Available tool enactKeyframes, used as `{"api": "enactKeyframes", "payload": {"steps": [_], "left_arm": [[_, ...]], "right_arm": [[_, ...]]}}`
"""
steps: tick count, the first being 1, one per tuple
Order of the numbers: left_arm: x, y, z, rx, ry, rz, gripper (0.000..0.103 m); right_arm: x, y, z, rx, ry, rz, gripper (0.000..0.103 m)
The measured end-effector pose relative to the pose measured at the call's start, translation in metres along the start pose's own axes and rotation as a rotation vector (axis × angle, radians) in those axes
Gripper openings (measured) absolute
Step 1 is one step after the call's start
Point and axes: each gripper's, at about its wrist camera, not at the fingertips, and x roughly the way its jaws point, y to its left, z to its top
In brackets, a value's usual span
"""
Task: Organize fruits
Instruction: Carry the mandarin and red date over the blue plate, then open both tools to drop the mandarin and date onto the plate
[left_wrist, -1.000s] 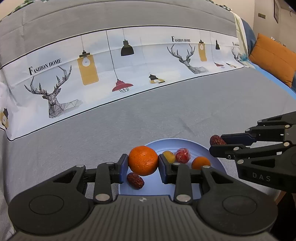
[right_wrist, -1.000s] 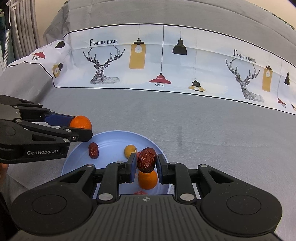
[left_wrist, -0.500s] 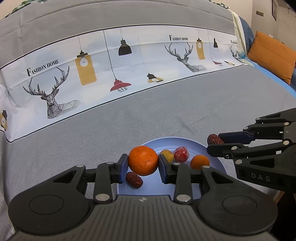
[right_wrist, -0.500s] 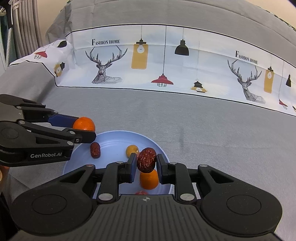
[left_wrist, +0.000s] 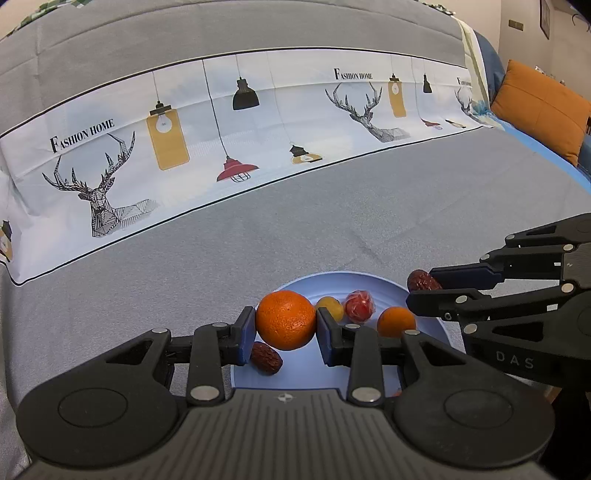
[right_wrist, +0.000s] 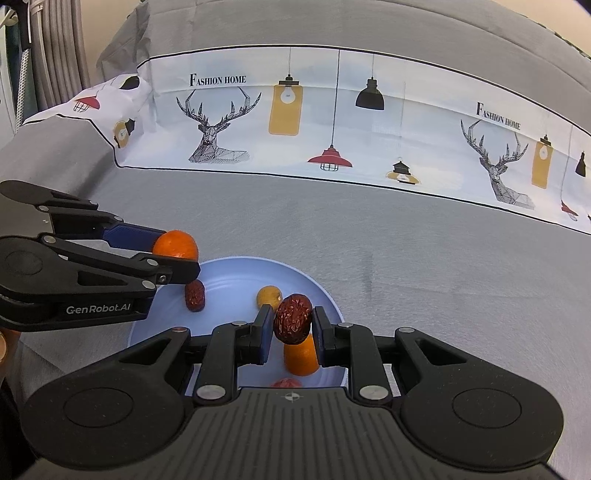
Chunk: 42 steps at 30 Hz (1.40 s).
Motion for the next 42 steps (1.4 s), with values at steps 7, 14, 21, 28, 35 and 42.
{"api": "enactKeyframes", "payload": {"steps": [7, 14, 21, 28, 35, 42], "left_arm": [[0.0008, -0.0020, -0.0008, 0.003, 0.001, -0.002, 0.038], [0.0010, -0.0032, -0.0020, 0.005, -0.001, -0.001, 0.038], [0.0010, -0.0016, -0.0022, 0.007, -0.001, -0.005, 0.038], [0.0015, -0.0007, -0.0024, -0.008, 0.008, -0.006, 0.046], [0.0008, 0.0027, -0.0010, -0.019, 0.003, -0.002, 0.051], [-0.0010, 0.0033, -0.0010, -0.022, 0.001, 0.008, 0.055]], "right_arm": [[0.0001, 0.0013, -0.0007, -0.005, 0.003, 0.004, 0.024], [0.0004, 0.0031, -0.0002, -0.008, 0.006, 0.006, 0.024], [-0.0001, 0.0038, -0.0001, -0.009, 0.008, 0.007, 0.024], [0.0027, 0.0063, -0.0014, -0.008, 0.034, 0.006, 0.034], [0.0026, 0.0050, -0.0024, 0.001, 0.029, -0.015, 0.064], [0.0011, 0.0007, -0.0025, 0.006, 0.019, -0.048, 0.085]]}}
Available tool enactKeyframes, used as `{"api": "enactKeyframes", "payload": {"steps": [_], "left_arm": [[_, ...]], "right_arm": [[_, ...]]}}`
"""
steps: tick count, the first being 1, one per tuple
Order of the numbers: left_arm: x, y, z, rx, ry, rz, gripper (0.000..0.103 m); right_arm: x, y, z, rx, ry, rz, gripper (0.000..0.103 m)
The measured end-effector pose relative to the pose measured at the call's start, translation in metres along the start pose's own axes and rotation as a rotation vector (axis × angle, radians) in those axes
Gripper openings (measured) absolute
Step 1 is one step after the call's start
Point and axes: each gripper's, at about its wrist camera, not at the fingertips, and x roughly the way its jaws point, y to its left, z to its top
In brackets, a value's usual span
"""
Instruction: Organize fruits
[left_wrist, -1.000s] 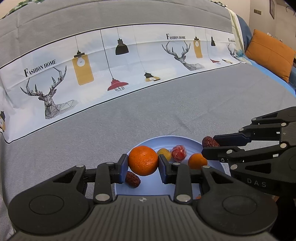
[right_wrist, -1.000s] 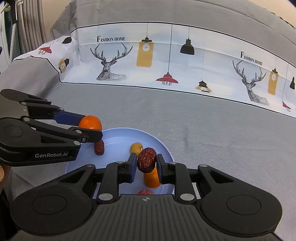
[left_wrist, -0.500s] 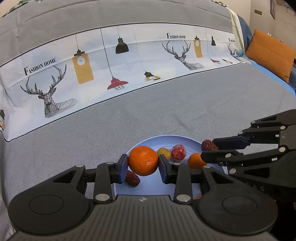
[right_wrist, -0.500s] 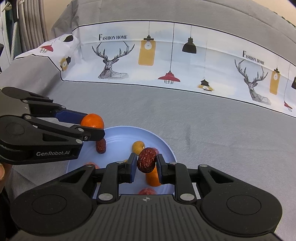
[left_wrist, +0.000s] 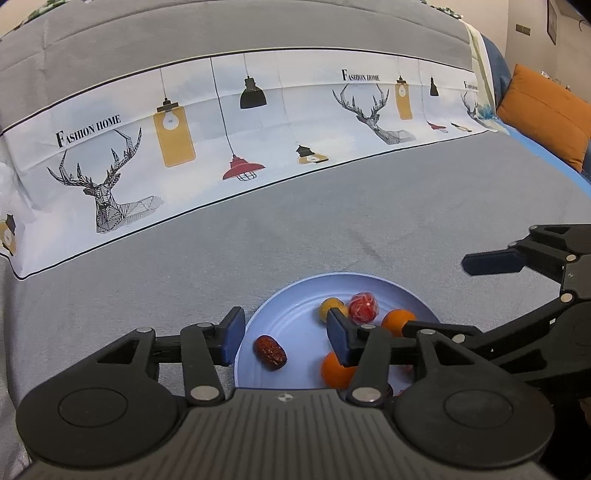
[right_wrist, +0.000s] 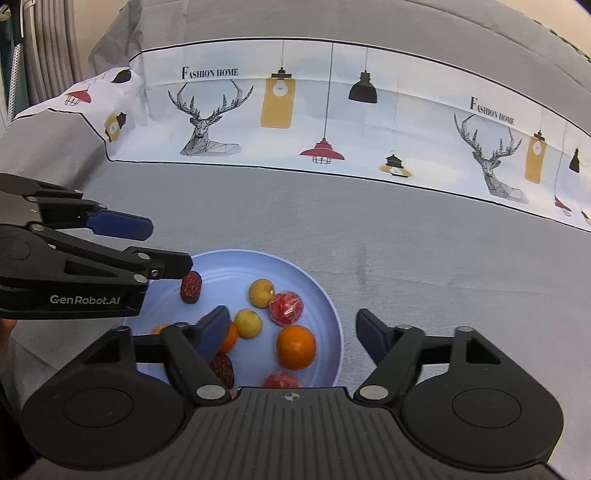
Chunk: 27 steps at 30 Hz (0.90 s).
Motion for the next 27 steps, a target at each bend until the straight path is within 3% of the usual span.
{"api": "enactKeyframes", "payload": {"steps": [2, 7, 10, 15, 19, 27], "left_arm": [[-0.001, 0.000, -0.001, 0.001, -0.001, 0.001, 0.055], [-0.003, 0.000, 0.000, 0.002, -0.004, 0.014, 0.065], [-0.007, 0.001, -0.001, 0.002, -0.015, 0.028, 0.079], [-0.020, 0.002, -0.004, -0.005, -0.061, 0.112, 0.102], [-0.034, 0.005, -0.007, -0.072, -0.083, 0.138, 0.102], [-0.056, -0.015, -0.027, -0.137, 0.002, 0.106, 0.102]], "right_arm": [[0.000, 0.000, 0.000, 0.000, -0.002, -0.018, 0.094], [-0.002, -0.005, -0.002, 0.023, -0.006, -0.068, 0.100], [-0.002, -0.009, -0.002, 0.035, -0.004, -0.104, 0.102], [-0.009, -0.011, -0.005, 0.042, -0.018, -0.169, 0.102], [-0.023, -0.016, -0.007, 0.061, -0.057, -0.199, 0.102], [-0.057, -0.033, -0.021, 0.172, -0.052, -0.196, 0.102]]}}
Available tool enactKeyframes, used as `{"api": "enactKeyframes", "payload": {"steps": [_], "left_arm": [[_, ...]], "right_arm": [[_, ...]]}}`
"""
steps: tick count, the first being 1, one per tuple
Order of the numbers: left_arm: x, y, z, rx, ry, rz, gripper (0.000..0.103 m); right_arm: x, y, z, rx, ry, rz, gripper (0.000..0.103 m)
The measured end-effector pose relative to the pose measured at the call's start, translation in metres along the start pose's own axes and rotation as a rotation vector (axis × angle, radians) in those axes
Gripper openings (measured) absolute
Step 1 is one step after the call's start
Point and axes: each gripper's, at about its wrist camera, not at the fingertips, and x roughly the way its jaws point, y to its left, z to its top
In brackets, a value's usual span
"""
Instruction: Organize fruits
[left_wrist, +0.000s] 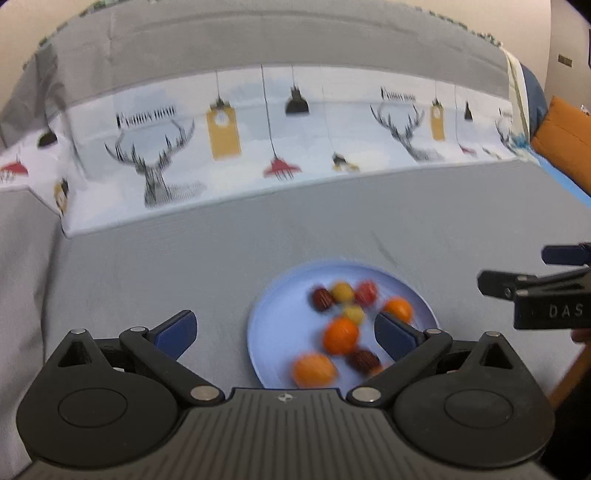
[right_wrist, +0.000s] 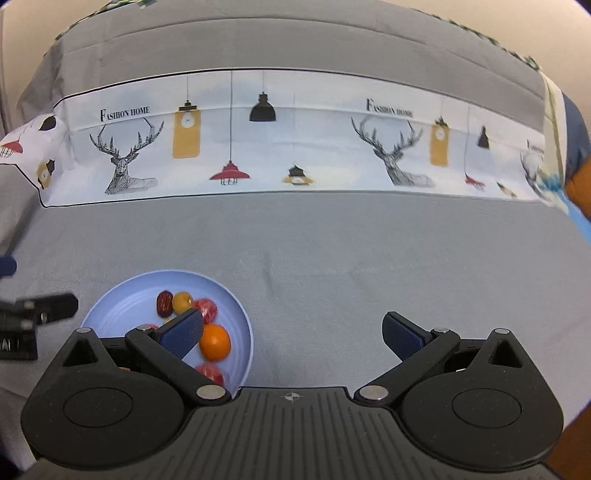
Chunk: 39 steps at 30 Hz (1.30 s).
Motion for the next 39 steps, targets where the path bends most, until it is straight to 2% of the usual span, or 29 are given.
{"api": "enactKeyframes", "payload": {"steps": [5, 8, 14, 23, 39], "left_arm": [[-0.001, -0.005, -0.021, -0.128, 0.127, 0.005, 0.102], [0.007, -0.006, -0.028, -0.145, 0.180, -0.013, 0.102], [0.016, -0.003, -0.026, -0.135, 0.186, 0.010, 0.102], [0.027, 0.003, -0.026, -0.164, 0.229, 0.021, 0.102], [0.034, 0.000, -0.025, -0.181, 0.260, 0.018, 0.102]], "right_arm": [[-0.011, 0.004, -0.012, -0.047, 0.005, -0.006, 0.102], [-0.008, 0.009, -0.016, -0.061, 0.037, 0.002, 0.102], [0.002, 0.015, -0.016, -0.085, 0.068, 0.016, 0.102], [0.022, 0.016, -0.016, -0.040, 0.135, 0.042, 0.102], [0.027, 0.016, -0.016, -0.036, 0.151, 0.060, 0.102]]}}
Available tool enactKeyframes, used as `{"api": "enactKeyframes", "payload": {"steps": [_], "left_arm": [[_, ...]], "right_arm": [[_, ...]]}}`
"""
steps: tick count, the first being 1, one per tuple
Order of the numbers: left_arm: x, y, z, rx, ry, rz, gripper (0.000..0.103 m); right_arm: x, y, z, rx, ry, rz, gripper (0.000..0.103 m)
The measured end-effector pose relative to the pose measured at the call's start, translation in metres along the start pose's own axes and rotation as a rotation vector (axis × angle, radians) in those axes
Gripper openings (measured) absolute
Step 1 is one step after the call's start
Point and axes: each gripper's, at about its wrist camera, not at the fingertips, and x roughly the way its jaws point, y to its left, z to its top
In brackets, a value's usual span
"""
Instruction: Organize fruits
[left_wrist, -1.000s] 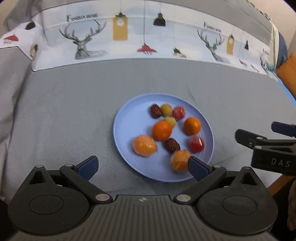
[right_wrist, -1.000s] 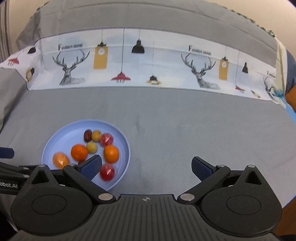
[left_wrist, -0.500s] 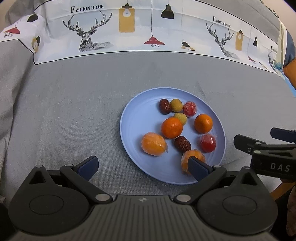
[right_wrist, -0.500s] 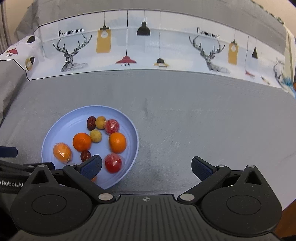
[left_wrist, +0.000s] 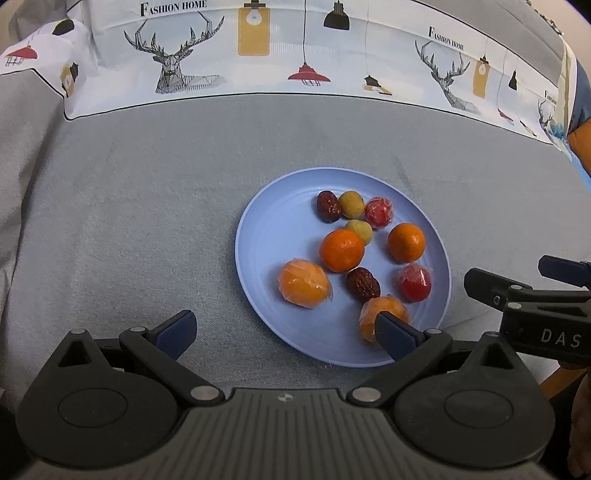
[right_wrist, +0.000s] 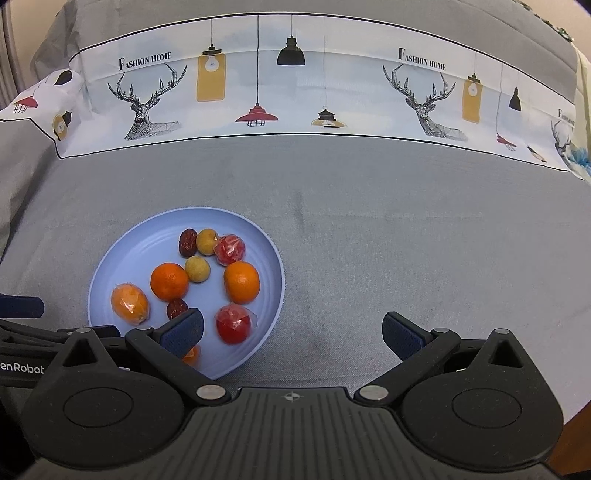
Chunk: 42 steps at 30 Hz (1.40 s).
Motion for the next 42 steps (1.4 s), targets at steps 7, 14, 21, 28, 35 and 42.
{"api": "enactKeyframes", "payload": {"steps": [7, 14, 21, 28, 35, 42], "left_arm": [[0.0008, 0.0016, 0.0007, -0.007, 0.005, -0.004, 0.102], [0.0010, 0.0016, 0.0004, -0.008, 0.006, -0.004, 0.102], [0.0007, 0.0016, 0.0007, -0.009, 0.006, -0.004, 0.102], [0.0004, 0.0016, 0.0010, -0.010, 0.007, -0.005, 0.102], [0.0002, 0.0009, 0.0001, -0.012, 0.006, -0.007, 0.102], [0.0004, 0.0009, 0.0000, -0.012, 0.006, -0.006, 0.102]], "right_arm": [[0.0010, -0.0004, 0.0006, 0.004, 0.003, 0.004, 0.102], [0.0013, -0.0006, 0.0005, 0.005, 0.003, 0.003, 0.102], [0.0014, -0.0005, 0.0004, 0.005, 0.005, 0.003, 0.102], [0.0015, -0.0006, 0.0006, 0.006, 0.006, 0.004, 0.102], [0.0017, -0.0009, 0.0004, 0.006, 0.006, 0.005, 0.102], [0.0022, -0.0008, 0.0003, 0.008, 0.006, 0.007, 0.102]]}}
